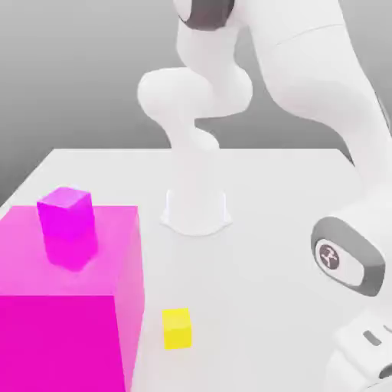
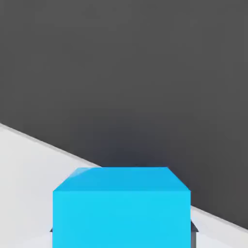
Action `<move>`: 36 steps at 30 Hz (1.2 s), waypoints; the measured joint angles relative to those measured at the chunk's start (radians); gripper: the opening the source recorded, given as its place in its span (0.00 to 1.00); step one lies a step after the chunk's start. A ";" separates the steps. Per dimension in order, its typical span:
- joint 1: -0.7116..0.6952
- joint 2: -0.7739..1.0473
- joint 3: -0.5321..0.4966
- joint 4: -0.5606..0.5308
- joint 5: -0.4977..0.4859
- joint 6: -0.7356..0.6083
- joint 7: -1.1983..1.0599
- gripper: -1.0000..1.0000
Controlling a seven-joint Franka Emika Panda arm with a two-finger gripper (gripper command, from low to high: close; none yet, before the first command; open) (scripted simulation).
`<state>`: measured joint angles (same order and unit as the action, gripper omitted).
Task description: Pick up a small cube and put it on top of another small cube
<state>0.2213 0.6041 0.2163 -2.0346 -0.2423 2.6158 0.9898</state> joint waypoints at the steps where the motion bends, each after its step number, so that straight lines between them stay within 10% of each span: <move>1: -0.006 -0.030 0.009 -0.007 0.011 -0.023 -0.008 0.00; 20: -0.190 -0.471 -0.029 -0.372 0.416 -0.034 0.326 0.00; 36: -0.413 -0.690 -0.095 -0.711 0.282 0.050 1.007 0.00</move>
<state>-0.1916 -0.0863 0.1213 -2.7455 0.0392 2.6661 1.9964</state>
